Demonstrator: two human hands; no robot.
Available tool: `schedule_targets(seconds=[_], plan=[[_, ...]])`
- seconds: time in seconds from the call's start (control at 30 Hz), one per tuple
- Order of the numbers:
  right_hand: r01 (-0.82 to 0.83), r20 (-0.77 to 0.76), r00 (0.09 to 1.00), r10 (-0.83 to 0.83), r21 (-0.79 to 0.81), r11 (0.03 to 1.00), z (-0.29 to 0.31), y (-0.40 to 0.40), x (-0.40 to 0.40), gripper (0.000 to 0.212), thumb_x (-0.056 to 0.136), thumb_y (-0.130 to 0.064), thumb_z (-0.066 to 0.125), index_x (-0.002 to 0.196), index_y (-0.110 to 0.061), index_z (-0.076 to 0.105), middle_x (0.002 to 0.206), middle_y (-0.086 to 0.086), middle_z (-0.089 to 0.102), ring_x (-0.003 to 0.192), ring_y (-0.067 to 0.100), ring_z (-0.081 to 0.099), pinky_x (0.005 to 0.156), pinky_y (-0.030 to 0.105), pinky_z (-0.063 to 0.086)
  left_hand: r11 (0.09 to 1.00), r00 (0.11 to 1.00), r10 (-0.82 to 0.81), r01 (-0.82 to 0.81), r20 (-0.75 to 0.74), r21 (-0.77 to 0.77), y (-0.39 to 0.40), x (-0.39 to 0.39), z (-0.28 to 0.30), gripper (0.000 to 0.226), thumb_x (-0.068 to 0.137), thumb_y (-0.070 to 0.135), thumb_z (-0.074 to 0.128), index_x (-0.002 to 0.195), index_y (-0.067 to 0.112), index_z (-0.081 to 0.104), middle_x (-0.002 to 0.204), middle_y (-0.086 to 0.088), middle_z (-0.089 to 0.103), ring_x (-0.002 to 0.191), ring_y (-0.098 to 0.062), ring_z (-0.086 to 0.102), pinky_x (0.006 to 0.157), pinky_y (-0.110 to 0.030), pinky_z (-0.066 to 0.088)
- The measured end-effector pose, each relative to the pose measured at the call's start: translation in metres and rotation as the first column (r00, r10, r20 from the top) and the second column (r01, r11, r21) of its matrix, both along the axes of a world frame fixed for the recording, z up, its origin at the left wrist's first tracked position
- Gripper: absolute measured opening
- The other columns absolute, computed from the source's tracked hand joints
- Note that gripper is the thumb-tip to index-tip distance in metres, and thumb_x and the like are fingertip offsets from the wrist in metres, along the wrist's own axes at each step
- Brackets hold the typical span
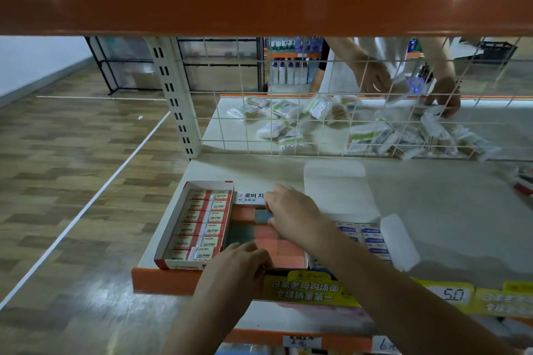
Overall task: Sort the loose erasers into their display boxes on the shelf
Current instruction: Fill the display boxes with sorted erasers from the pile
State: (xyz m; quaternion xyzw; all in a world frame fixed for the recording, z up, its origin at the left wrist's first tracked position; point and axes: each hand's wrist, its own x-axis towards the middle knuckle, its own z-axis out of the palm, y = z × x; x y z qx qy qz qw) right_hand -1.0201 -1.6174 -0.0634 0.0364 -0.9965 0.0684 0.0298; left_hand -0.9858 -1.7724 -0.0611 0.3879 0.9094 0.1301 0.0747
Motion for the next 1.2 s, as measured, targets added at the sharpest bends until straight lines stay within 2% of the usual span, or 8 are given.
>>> schedule_targets(seconds=[0.1,0.2,0.33,0.43,0.6,0.73,1.0,1.2], plan=[[-0.006,0.004,1.000,0.006,0.006,1.000,-0.001,0.000,-0.001,0.011,0.089,-0.008,0.054,0.100,-0.008,0.053,0.100,0.007,0.050,0.092,0.022,0.050,0.072,0.031,0.041,0.999,0.999,-0.014,0.015,0.028,-0.039,0.000,-0.003,0.001,0.025,0.096,0.032,0.047,0.119,0.034,0.056,0.119,0.015,0.055,0.107,-0.004,0.047,0.088,-0.017,0.040],[-0.032,0.005,0.999,0.032,-0.020,0.999,0.003,0.006,0.000,0.017,0.090,-0.020,0.056,0.103,-0.009,0.054,0.102,0.007,0.051,0.094,0.021,0.049,0.075,0.032,0.042,0.996,0.998,-0.037,0.040,0.047,-0.081,0.003,-0.012,0.007,0.022,0.095,0.033,0.049,0.114,0.035,0.059,0.115,0.015,0.056,0.099,-0.002,0.049,0.084,-0.016,0.043],[-0.048,-0.104,0.994,0.043,-0.039,0.998,0.015,0.028,0.003,0.016,0.091,-0.021,0.053,0.101,-0.010,0.057,0.103,0.005,0.054,0.096,0.021,0.051,0.075,0.031,0.042,0.999,0.988,-0.009,0.001,-0.152,-0.051,0.027,-0.034,0.027,0.022,0.096,0.036,0.042,0.105,0.031,0.061,0.107,0.012,0.059,0.089,-0.004,0.051,0.068,-0.014,0.034],[-0.019,-0.150,0.989,0.019,0.002,1.000,0.026,0.062,0.012,0.020,0.091,-0.021,0.051,0.107,-0.011,0.059,0.109,0.004,0.055,0.105,0.020,0.049,0.084,0.029,0.043,1.000,0.972,0.006,-0.009,-0.236,-0.011,0.066,-0.046,0.043,0.024,0.096,0.036,0.043,0.110,0.029,0.062,0.110,0.007,0.060,0.101,-0.012,0.054,0.078,-0.024,0.042],[0.192,-0.104,0.976,-0.189,0.025,0.981,0.049,0.150,0.050,0.029,0.093,-0.023,0.049,0.119,-0.013,0.057,0.124,0.006,0.055,0.117,0.022,0.045,0.097,0.030,0.038,0.995,0.960,-0.094,0.103,-0.264,0.020,0.163,-0.049,0.055,0.032,0.094,0.041,0.046,0.122,0.029,0.055,0.121,0.003,0.056,0.111,-0.018,0.052,0.091,-0.032,0.043],[0.396,-0.052,0.917,-0.395,0.004,0.918,0.053,0.234,0.102,0.034,0.091,-0.028,0.053,0.124,-0.017,0.054,0.132,0.004,0.050,0.122,0.022,0.045,0.101,0.034,0.039,0.969,0.934,-0.246,0.245,-0.258,-0.037,0.258,-0.020,0.060,0.039,0.093,0.042,0.048,0.129,0.027,0.049,0.129,0.000,0.050,0.118,-0.021,0.046,0.095,-0.034,0.040],[0.638,-0.002,0.770,-0.638,-0.006,0.770,0.035,0.364,0.217,0.042,0.088,-0.026,0.057,0.129,-0.018,0.050,0.139,0.002,0.043,0.124,0.022,0.045,0.097,0.032,0.040,0.898,0.876,-0.440,0.432,-0.195,-0.085,0.415,0.063,0.043,0.044,0.092,0.040,0.050,0.133,0.025,0.045,0.133,-0.003,0.047,0.121,-0.024,0.046,0.095,-0.034,0.039],[0.724,0.108,0.678,-0.727,0.074,0.686,0.007,0.436,0.273,0.048,0.087,-0.020,0.052,0.134,-0.024,0.042,0.137,0.003,0.040,0.119,0.027,0.050,0.087,0.038,0.047,0.893,0.881,-0.444,0.421,-0.165,-0.156,0.489,0.088,0.009,0.045,0.090,0.026,0.049,0.134,0.021,0.042,0.130,-0.007,0.049,0.118,-0.028,0.048,0.093,-0.038,0.041]])
